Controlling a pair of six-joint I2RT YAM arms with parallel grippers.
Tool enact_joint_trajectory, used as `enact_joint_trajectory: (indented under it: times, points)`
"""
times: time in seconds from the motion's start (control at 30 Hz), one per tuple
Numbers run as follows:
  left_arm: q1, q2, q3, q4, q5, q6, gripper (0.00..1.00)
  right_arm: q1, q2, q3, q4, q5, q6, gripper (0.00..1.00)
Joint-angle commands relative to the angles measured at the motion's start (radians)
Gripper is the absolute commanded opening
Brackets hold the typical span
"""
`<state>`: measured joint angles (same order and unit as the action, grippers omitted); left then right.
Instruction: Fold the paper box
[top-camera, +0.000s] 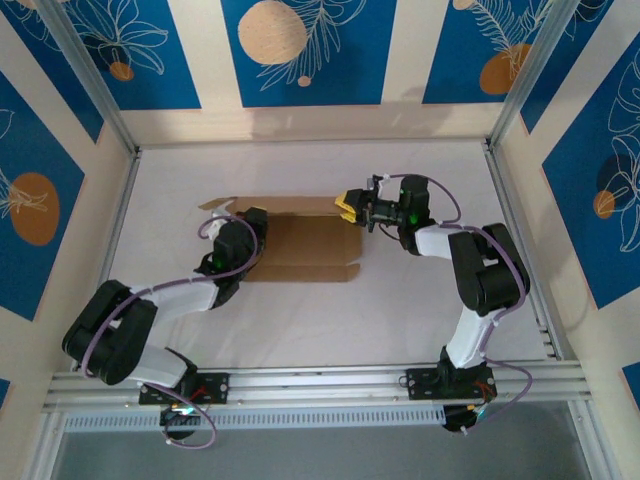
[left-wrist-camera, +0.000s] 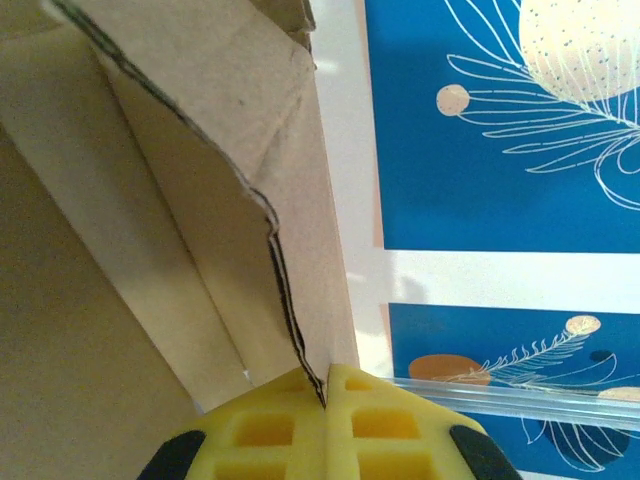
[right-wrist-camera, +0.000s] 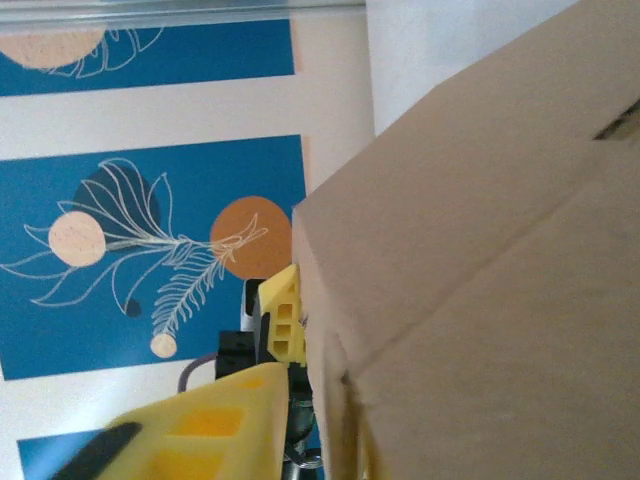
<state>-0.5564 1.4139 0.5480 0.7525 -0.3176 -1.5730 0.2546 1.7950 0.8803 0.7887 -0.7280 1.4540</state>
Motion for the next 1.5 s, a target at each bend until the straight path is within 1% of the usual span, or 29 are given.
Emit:
enact_joint_trajectory:
  times: [0.0,0.03,0.07,0.1,0.13,0.2,0.27,0.3,0.4,0.47,0.53,0.67,0.77,0.83,0.87,0.93,1.03,1.13,1.23,1.33,1.47]
  points:
    - [0.002,-0.038,0.011,-0.063,0.021,0.011,0.0,-0.002,-0.09,0.054,-0.212,-0.015,-0.141,0.48]
    - [0.003,-0.048,0.022,-0.086,0.017,0.017,0.0,-0.006,-0.12,0.07,-0.296,0.005,-0.197,0.54]
    - [0.003,-0.057,0.035,-0.111,0.013,0.023,0.0,-0.008,-0.149,0.087,-0.41,0.036,-0.248,0.56]
    - [0.004,-0.068,0.049,-0.146,0.013,0.027,0.0,-0.008,-0.183,0.115,-0.561,0.072,-0.342,0.58]
    - [0.007,-0.083,0.065,-0.184,0.009,0.029,0.0,-0.004,-0.214,0.158,-0.701,0.122,-0.413,0.59]
    - [0.009,-0.117,0.104,-0.291,-0.006,0.042,0.0,0.004,-0.263,0.225,-0.916,0.205,-0.543,0.6]
    - [0.01,-0.15,0.143,-0.389,-0.044,0.066,0.0,0.008,-0.288,0.292,-1.098,0.275,-0.646,0.61]
    - [0.011,-0.16,0.162,-0.432,-0.062,0.069,0.0,0.008,-0.302,0.322,-1.168,0.306,-0.676,0.61]
    - [0.013,-0.165,0.221,-0.491,-0.086,0.077,0.0,0.008,-0.343,0.378,-1.321,0.41,-0.753,0.61]
    - [0.016,-0.155,0.265,-0.535,-0.081,0.071,0.0,0.008,-0.356,0.406,-1.387,0.438,-0.791,0.61]
    - [0.015,-0.136,0.291,-0.551,-0.07,0.068,0.0,0.009,-0.359,0.428,-1.442,0.434,-0.822,0.59]
    - [0.016,-0.104,0.259,-0.527,-0.067,0.025,0.0,0.024,-0.366,0.412,-1.476,0.421,-0.863,0.53]
    - [0.016,-0.096,0.208,-0.499,-0.077,0.007,0.0,0.047,-0.367,0.376,-1.481,0.443,-0.883,0.43]
    - [0.018,-0.105,0.173,-0.48,-0.086,0.002,0.0,0.076,-0.362,0.338,-1.471,0.475,-0.884,0.36]
    - [0.019,-0.109,0.161,-0.473,-0.087,0.004,0.0,0.088,-0.352,0.323,-1.46,0.49,-0.883,0.34]
    - [0.018,-0.115,0.141,-0.469,-0.09,0.016,0.0,0.118,-0.316,0.303,-1.443,0.539,-0.884,0.32]
    - [0.019,-0.12,0.117,-0.461,-0.085,0.016,0.0,0.145,-0.246,0.319,-1.442,0.645,-0.887,0.3]
    - [0.019,-0.129,0.107,-0.47,-0.087,0.023,0.0,0.139,-0.185,0.324,-1.403,0.728,-0.865,0.3]
    - [0.021,-0.133,0.109,-0.487,-0.09,0.037,0.0,0.137,-0.144,0.323,-1.331,0.775,-0.864,0.32]
    - [0.028,-0.123,0.116,-0.502,-0.072,0.029,0.0,0.133,-0.092,0.338,-1.271,0.829,-0.891,0.39]
    - [0.032,-0.103,0.127,-0.51,-0.053,0.025,0.0,0.135,-0.084,0.311,-1.166,0.901,-0.932,0.45]
